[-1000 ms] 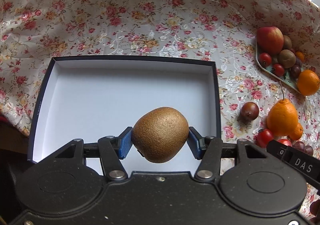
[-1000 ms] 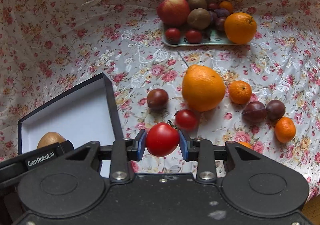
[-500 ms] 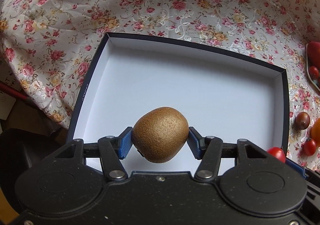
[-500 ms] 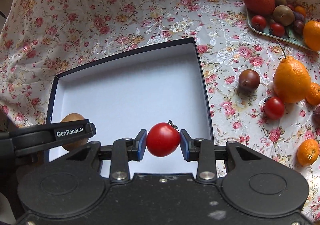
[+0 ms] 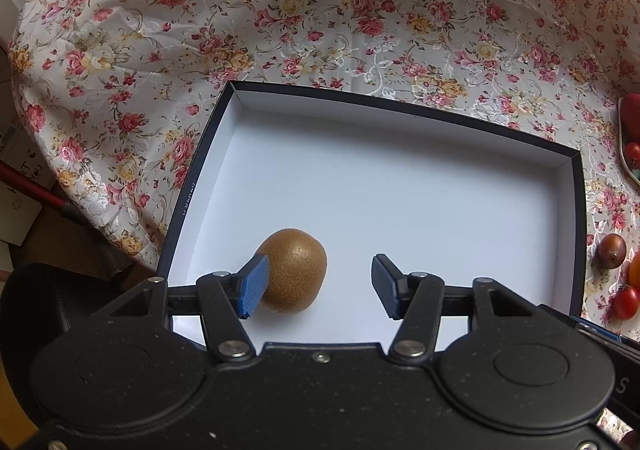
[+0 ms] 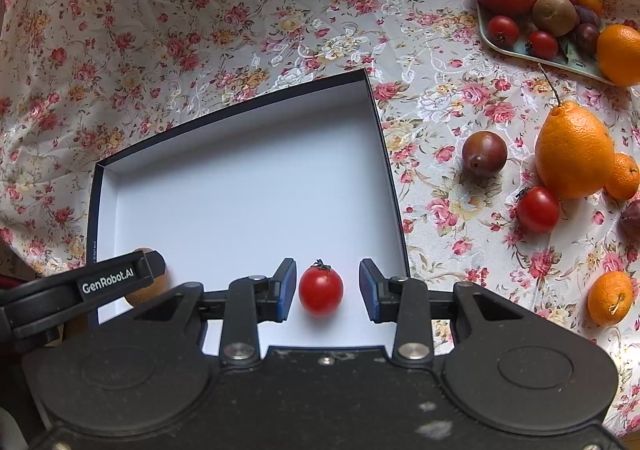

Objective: Organize fruits
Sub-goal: 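Lower the kiwi into the white box with the left tool while the right tool drops the tomato in, then grasp a small mandarin with the right tool while the left tool moves toward the large orange, then close the left tool on the large orange and lift it, then place the large orange in the white box with the left tool while the right tool releases the mandarin there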

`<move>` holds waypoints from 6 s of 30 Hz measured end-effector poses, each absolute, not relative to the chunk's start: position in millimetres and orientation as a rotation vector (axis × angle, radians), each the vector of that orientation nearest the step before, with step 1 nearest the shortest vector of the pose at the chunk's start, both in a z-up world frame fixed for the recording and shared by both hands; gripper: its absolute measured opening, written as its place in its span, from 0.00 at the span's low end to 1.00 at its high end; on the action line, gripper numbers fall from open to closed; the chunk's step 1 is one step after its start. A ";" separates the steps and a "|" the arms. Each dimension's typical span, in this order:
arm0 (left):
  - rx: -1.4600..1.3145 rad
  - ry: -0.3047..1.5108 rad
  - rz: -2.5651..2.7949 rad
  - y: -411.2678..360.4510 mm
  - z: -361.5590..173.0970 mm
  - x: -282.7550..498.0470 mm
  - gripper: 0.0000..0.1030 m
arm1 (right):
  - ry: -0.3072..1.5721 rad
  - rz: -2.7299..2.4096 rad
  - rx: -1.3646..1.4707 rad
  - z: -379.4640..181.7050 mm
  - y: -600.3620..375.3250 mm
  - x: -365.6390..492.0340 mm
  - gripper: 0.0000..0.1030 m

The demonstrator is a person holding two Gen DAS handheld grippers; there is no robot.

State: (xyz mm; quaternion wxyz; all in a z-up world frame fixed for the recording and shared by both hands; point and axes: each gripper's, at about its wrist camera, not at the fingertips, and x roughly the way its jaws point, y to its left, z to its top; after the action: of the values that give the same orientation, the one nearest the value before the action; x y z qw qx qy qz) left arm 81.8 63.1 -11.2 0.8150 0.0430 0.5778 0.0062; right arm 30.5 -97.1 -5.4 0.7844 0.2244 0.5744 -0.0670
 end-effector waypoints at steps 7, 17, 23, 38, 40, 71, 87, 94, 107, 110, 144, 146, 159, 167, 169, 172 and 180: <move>0.103 1.269 0.009 59.1 -17.7 81.3 0.59 | 1.265 -0.171 0.463 -9.5 -100.3 31.7 0.37; 0.121 1.276 -0.002 57.1 -18.0 80.9 0.59 | 1.281 -0.175 0.422 -10.3 -96.4 32.9 0.37; 0.127 1.276 -0.002 57.2 -18.0 80.6 0.59 | 1.315 -0.164 0.388 -13.3 -94.2 35.9 0.37; 0.132 1.242 -0.013 42.0 -8.3 77.4 0.59 | 1.287 -0.201 0.236 1.6 -113.0 28.9 0.37; 0.140 1.235 -0.020 35.5 -6.2 76.0 0.59 | 1.271 -0.256 0.283 5.4 -126.3 23.3 0.37; 0.318 1.226 -0.413 -154.4 5.4 12.4 0.59 | 1.274 -0.644 0.701 1.0 -343.3 -106.2 0.37; 0.372 1.237 -0.508 -209.9 0.9 28.9 0.59 | 1.171 -0.856 0.878 -16.3 -376.6 -136.0 0.38; 0.342 1.275 -0.534 -216.0 -10.1 40.9 0.60 | 1.230 -0.812 0.863 -31.6 -373.7 -119.7 0.38; 0.237 1.328 -0.620 -231.0 -21.1 53.4 0.64 | 1.292 -0.821 0.890 -58.1 -375.7 -102.0 0.46; 0.212 1.326 -0.623 -233.5 -21.8 56.8 0.64 | 1.309 -0.816 0.886 -64.0 -376.6 -99.1 0.46; 0.234 1.356 -0.556 -282.7 -52.5 62.1 0.70 | 1.349 -0.736 0.856 -71.0 -379.4 -99.3 0.44; 0.229 1.362 -0.542 -284.3 -55.9 62.9 0.70 | 1.346 -0.733 0.854 -69.2 -379.7 -101.0 0.44; 0.201 1.341 -0.504 -285.0 -52.4 61.8 0.67 | 1.283 -0.741 0.855 -45.9 -381.2 -110.9 0.44; 0.196 1.335 -0.503 -276.6 -43.5 58.5 0.66 | 1.242 -0.757 0.858 -32.9 -382.3 -112.3 0.43; 0.195 1.328 -0.510 -274.5 -39.4 57.0 0.66 | 1.234 -0.763 0.860 -29.0 -383.4 -112.7 0.43; 0.194 1.314 -0.518 -269.3 -30.8 54.5 0.66 | 1.219 -0.772 0.858 -24.8 -380.0 -112.3 0.43; 0.187 1.261 -0.509 -242.0 -6.0 53.0 0.66 | 1.199 -0.772 0.851 -10.1 -364.0 -106.2 0.43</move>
State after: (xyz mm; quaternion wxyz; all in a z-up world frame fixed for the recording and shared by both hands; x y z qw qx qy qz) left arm 53.0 -242.0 -6.0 0.7737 0.0864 0.5820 -0.2348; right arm -106.2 -364.0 -10.1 0.6747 0.3781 0.5330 -0.3431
